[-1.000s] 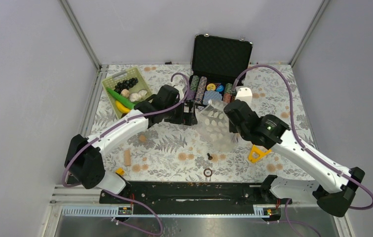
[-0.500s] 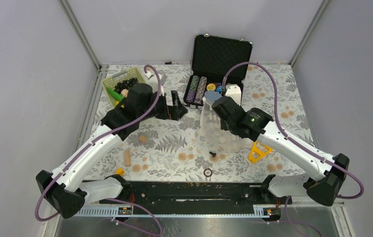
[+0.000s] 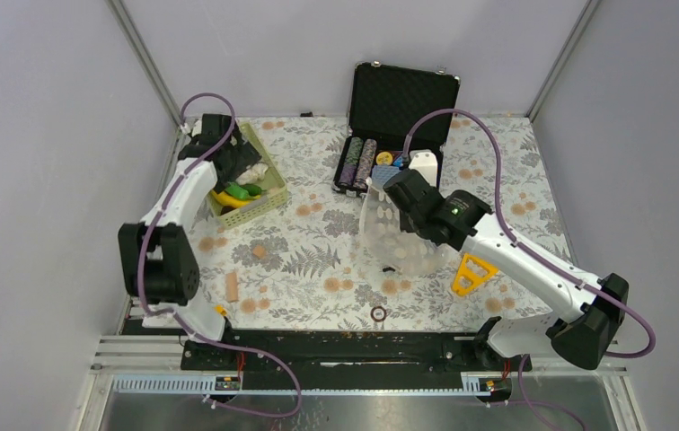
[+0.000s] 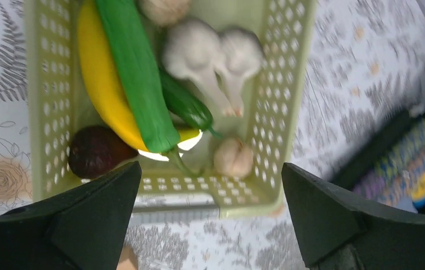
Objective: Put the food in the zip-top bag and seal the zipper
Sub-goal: Move the bin to the center of the board.
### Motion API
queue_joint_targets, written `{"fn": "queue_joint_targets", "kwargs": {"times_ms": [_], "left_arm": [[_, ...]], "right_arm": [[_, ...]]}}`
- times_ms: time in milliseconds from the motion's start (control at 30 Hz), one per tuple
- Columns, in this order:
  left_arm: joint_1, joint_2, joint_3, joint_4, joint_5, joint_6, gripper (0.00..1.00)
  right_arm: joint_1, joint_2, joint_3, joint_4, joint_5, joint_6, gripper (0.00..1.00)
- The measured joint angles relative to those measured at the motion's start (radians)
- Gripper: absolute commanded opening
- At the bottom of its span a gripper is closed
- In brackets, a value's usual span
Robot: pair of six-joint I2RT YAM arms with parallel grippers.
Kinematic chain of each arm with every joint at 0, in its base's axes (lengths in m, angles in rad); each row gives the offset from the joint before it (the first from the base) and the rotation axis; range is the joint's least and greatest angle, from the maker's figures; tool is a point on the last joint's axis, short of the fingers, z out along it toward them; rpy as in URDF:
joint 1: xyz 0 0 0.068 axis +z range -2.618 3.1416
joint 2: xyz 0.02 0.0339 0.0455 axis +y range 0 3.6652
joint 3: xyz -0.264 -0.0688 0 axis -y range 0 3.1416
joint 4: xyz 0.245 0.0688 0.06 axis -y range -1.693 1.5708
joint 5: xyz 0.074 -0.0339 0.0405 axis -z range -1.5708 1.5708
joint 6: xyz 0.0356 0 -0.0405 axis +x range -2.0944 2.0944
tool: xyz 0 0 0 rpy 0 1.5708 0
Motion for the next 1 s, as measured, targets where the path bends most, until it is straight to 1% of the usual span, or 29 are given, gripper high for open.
{"fn": "queue_joint_targets", "kwargs": {"times_ms": [67, 200, 300, 467, 633, 767, 900, 1000], "left_arm": [[0.022, 0.067, 0.049, -0.009, -0.05, -0.039, 0.95], [0.045, 0.143, 0.105, -0.019, -0.12, -0.099, 0.92], [0.058, 0.195, 0.131, -0.026, -0.148, -0.13, 0.91], [0.082, 0.281, 0.132, -0.032, -0.169, -0.163, 0.89], [0.103, 0.315, 0.132, -0.029, -0.187, -0.179, 0.8], [0.136, 0.365, 0.143, -0.012, -0.187, -0.194, 0.75], [0.155, 0.422, 0.163, 0.002, -0.179, -0.203, 0.59], [0.157, 0.444, 0.173, 0.005, -0.169, -0.205, 0.51]], "right_arm": [[-0.007, 0.001, 0.0, 0.0, -0.001, 0.0, 0.0], [-0.026, 0.001, -0.004, 0.0, -0.017, -0.004, 0.0], [-0.039, 0.001, -0.014, 0.001, -0.026, -0.008, 0.0], [-0.057, 0.001, -0.036, 0.0, -0.045, -0.019, 0.0], [-0.065, 0.002, -0.042, 0.001, -0.061, -0.036, 0.0], [-0.066, 0.002, -0.06, 0.002, -0.077, -0.05, 0.0], [-0.071, 0.002, -0.074, 0.003, -0.081, -0.061, 0.0], [-0.072, 0.003, -0.076, 0.003, -0.086, -0.065, 0.0]]}}
